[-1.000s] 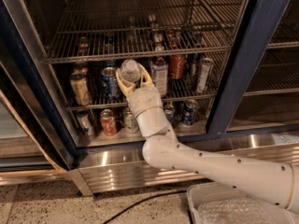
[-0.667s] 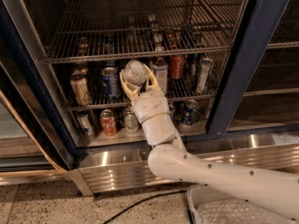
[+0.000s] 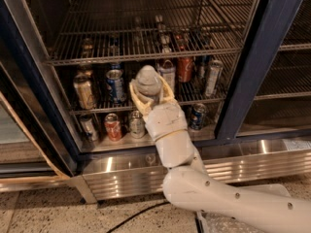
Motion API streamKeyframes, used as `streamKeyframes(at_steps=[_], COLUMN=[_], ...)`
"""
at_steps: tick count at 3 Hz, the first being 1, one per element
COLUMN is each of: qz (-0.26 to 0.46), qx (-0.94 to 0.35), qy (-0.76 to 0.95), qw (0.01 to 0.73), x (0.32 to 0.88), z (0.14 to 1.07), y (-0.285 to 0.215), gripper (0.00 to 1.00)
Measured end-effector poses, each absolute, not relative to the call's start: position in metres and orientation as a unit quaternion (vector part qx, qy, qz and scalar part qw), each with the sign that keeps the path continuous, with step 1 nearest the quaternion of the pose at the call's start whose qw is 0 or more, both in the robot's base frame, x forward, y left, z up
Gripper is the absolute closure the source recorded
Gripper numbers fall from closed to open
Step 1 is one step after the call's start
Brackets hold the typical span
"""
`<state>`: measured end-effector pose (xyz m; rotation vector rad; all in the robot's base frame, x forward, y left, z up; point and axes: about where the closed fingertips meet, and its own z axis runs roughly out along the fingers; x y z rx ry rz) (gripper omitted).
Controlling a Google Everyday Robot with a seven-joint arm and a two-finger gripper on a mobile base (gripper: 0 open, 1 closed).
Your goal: Pick water bottle from middle shelf of fridge
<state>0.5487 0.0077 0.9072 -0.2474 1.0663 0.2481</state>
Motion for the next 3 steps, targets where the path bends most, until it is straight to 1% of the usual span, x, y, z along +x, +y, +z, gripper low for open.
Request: streamKeyframes(at_steps=[1,2,3], qz=[0.121,0.097,0.097], qx=[-0.117,-0.102,-0.102], qy=[0.522,0.528,0.528], qw=[0.836,0.838,0.838], x=[0.531,0.528,0.528], z=[0.917,0.921,0.921], y=[-0.007,-0.040,-0.040], gripper=[1.00,1.00,1.00])
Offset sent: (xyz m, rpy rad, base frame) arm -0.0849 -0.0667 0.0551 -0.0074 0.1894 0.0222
